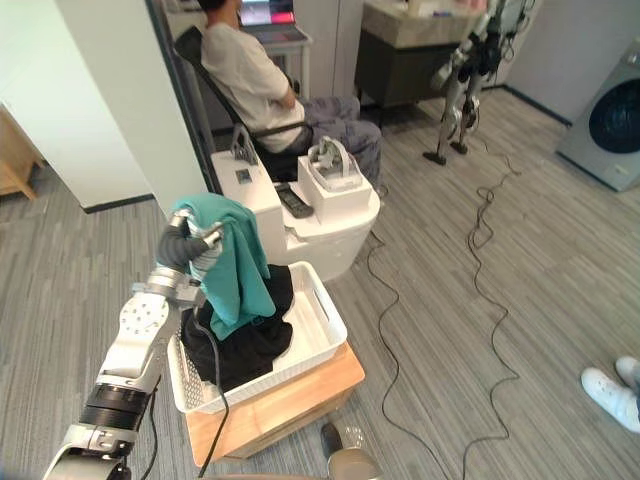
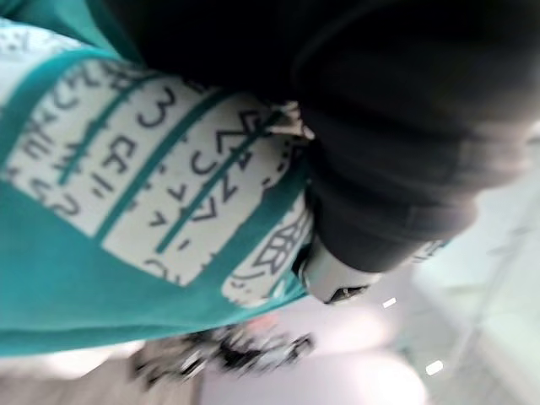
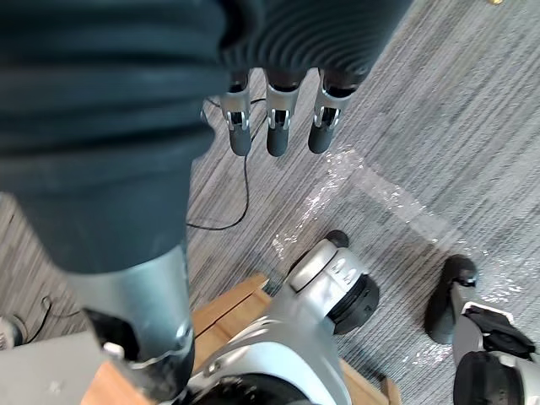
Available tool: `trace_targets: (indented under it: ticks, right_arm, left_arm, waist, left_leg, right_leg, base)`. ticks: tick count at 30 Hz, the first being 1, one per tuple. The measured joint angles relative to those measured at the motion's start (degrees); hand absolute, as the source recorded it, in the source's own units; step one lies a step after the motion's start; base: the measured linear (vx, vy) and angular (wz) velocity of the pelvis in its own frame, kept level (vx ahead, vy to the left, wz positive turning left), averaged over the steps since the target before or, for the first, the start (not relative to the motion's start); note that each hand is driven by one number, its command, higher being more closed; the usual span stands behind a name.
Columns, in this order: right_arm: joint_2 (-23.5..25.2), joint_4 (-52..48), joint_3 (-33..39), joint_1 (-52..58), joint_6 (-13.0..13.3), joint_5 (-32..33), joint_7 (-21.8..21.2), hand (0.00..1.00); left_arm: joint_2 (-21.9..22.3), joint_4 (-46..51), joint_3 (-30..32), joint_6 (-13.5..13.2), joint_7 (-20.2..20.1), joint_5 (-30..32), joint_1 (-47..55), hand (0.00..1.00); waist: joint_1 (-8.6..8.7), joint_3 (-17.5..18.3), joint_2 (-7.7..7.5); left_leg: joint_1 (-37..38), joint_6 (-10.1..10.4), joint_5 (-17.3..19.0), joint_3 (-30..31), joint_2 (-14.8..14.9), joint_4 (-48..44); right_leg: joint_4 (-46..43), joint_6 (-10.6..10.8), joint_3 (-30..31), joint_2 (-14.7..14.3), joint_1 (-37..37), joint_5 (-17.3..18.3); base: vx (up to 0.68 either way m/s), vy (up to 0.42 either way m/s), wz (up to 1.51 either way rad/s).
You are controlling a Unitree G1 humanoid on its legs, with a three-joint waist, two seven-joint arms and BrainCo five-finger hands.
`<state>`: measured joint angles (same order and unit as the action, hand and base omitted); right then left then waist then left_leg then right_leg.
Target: Tidy the bed and pick cloth on bed and put in laundry
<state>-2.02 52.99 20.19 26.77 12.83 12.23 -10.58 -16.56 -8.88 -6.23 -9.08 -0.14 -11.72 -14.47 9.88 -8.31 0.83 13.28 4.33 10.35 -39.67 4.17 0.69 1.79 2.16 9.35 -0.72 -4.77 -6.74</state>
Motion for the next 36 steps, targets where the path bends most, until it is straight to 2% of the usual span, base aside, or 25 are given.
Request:
trace_targets:
  ticks: [3,9,13,15,16,18,19,25,30,35,36]
  right_arm:
    - [0.00,-0.14,-0.21,-0.23,-0.13,-0.16,0.01,0.00]
    - [-0.26,0.11,-1.50,-0.39,-0.42,-1.61,-0.33,0.00]
    - [-1.46,0.13,-3.09,-1.77,-0.61,-2.45,-0.35,0.00]
    - [-1.76,0.09,-4.10,-2.77,-0.71,-2.48,-0.33,0.00]
    - [-1.82,0.06,-4.92,-3.38,-0.73,-2.62,-0.31,0.00]
    - [-1.87,0.33,-5.05,-4.36,-1.14,-3.46,-0.23,0.00]
    - [-1.94,0.33,-5.07,-4.43,-1.18,-3.47,-0.21,0.00]
    - [-3.14,0.35,-6.50,-4.42,-1.18,-3.44,-0.27,0.00]
    - [-3.15,0.52,-7.27,-4.40,-1.18,-3.44,-0.18,0.00]
    - [-3.13,0.78,-7.26,-4.32,-1.04,-3.55,-0.08,0.00]
    - [-3.13,0.78,-7.26,-4.19,-0.94,-3.61,-0.01,0.00]
  left_arm:
    - [0.40,-1.79,-3.99,-0.12,0.04,2.35,2.32,1.00]
    - [2.59,-4.50,-11.55,0.42,0.03,5.82,9.21,1.00]
    - [2.68,-8.58,-14.77,4.74,0.89,9.12,10.29,1.00]
    - [2.67,-12.74,-15.24,7.04,3.59,10.95,10.15,1.00]
    - [2.62,-15.18,-15.06,8.26,6.35,11.38,9.85,1.00]
    - [2.58,-18.44,-14.12,9.19,9.11,11.50,9.14,1.00]
    - [2.59,-19.88,-13.44,9.54,10.88,11.97,8.59,0.00]
    - [2.37,-22.37,-8.98,9.16,16.89,13.59,7.08,0.00]
    - [1.66,-22.16,-5.64,8.23,18.39,13.56,6.28,0.00]
    - [0.20,-20.32,-4.36,7.44,17.95,12.24,6.28,0.00]
    - [0.09,-19.20,-4.23,7.17,17.54,10.36,6.40,0.00]
  waist:
    - [0.36,-1.73,0.57]
    - [1.03,-2.50,1.14]
    - [2.01,-3.31,2.00]
    - [2.73,-3.48,2.37]
    - [3.16,-3.63,2.43]
    - [3.38,-4.82,2.32]
    - [3.40,-5.14,2.44]
    - [3.62,-5.47,2.89]
    - [3.60,-5.38,3.02]
    - [3.31,-5.22,3.12]
    - [3.25,-5.02,3.18]
  left_leg:
    - [-0.42,0.26,0.18,-0.89,0.25,-0.81]
    - [-0.29,0.59,0.85,-1.80,1.44,-2.13]
    - [-0.52,0.54,1.97,-1.85,2.03,-3.84]
    - [-1.80,0.45,2.53,-2.07,2.29,-5.20]
    - [-2.56,0.44,2.69,-1.99,2.47,-5.85]
    - [-2.64,0.47,2.71,-1.99,2.60,-6.16]
    - [-3.08,0.52,2.79,-1.80,2.80,-6.55]
    - [-3.74,0.63,3.05,-0.79,3.23,-6.94]
    - [-3.13,0.63,3.04,-0.53,3.24,-6.84]
    - [-1.37,0.64,3.04,-0.01,3.28,-6.46]
    - [-1.25,0.64,3.03,0.46,3.27,-6.21]
  right_leg:
    - [-0.64,-0.10,0.85,-0.52,-0.90,0.10]
    - [-1.92,-0.43,0.90,-1.36,-1.09,0.96]
    - [-3.22,-0.26,0.84,-1.41,-1.28,1.83]
    - [-3.31,-0.19,0.85,-1.25,-2.33,1.88]
    - [-3.30,-0.05,0.84,-1.18,-2.77,1.82]
    - [-3.27,0.05,0.82,-1.20,-2.77,1.81]
    - [-3.02,0.12,0.73,-1.20,-2.89,1.73]
    - [-2.56,-0.17,-0.29,-1.17,-2.90,1.33]
    - [-2.54,-0.17,-0.96,-1.10,-2.26,1.33]
    - [-2.18,-0.20,-1.73,-0.99,-0.17,1.36]
    - [-1.82,-0.23,-2.16,-0.84,0.40,1.37]
  base:
    - [0.02,-0.032,-0.17]
    - [0.01,-0.039,-0.04]
    - [-0.04,-0.039,0.00]
    - [-0.07,-0.043,-0.05]
    - [-0.06,-0.053,-0.02]
    - [-0.04,-0.046,0.01]
    - [-0.03,-0.044,0.05]
    - [0.00,-0.021,0.05]
    - [0.01,-0.006,0.05]
    - [-0.02,-0.025,0.09]
    - [-0.05,-0.043,0.16]
